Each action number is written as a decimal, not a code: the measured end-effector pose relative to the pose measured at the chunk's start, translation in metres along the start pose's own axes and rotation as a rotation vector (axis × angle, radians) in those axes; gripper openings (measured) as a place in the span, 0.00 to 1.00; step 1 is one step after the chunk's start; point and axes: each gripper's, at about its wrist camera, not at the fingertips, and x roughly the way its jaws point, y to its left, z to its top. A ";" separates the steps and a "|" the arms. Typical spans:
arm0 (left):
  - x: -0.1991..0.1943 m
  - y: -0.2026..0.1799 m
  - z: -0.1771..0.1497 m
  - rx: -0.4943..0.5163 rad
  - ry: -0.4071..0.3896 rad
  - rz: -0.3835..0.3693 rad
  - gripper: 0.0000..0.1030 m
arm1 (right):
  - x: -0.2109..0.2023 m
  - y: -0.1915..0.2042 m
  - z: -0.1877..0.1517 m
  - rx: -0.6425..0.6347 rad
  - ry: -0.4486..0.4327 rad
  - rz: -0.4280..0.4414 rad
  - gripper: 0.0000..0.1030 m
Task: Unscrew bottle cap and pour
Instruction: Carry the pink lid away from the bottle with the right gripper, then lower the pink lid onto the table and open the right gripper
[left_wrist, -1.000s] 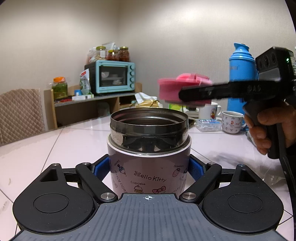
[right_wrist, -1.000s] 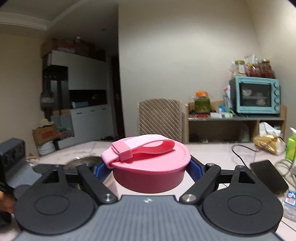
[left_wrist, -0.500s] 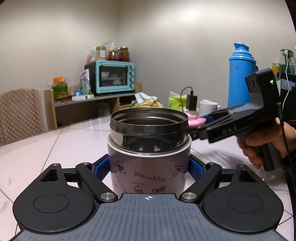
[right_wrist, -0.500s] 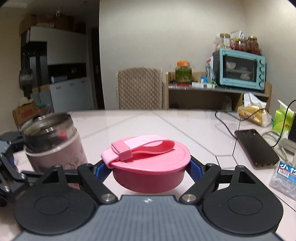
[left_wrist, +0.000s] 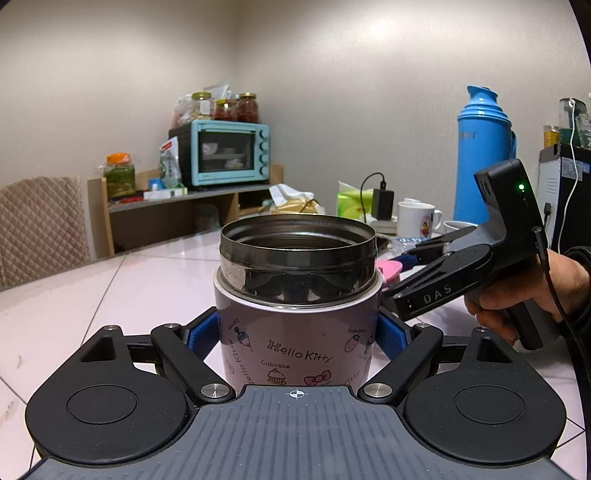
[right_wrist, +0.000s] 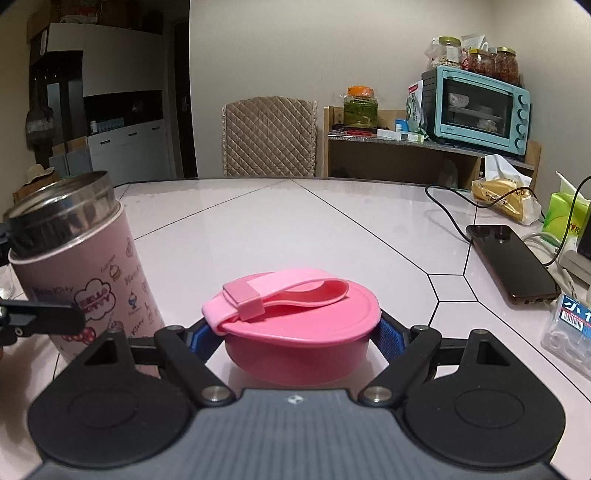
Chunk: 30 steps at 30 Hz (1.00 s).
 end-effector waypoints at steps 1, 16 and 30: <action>0.000 -0.001 0.000 0.000 0.000 0.000 0.87 | 0.000 0.001 -0.001 0.002 0.005 0.000 0.83; 0.000 0.000 0.000 0.000 0.000 0.000 0.87 | 0.008 0.001 -0.008 -0.011 0.056 -0.012 0.83; 0.000 0.000 0.000 0.000 0.000 0.000 0.87 | 0.011 0.001 -0.010 -0.019 0.078 -0.019 0.89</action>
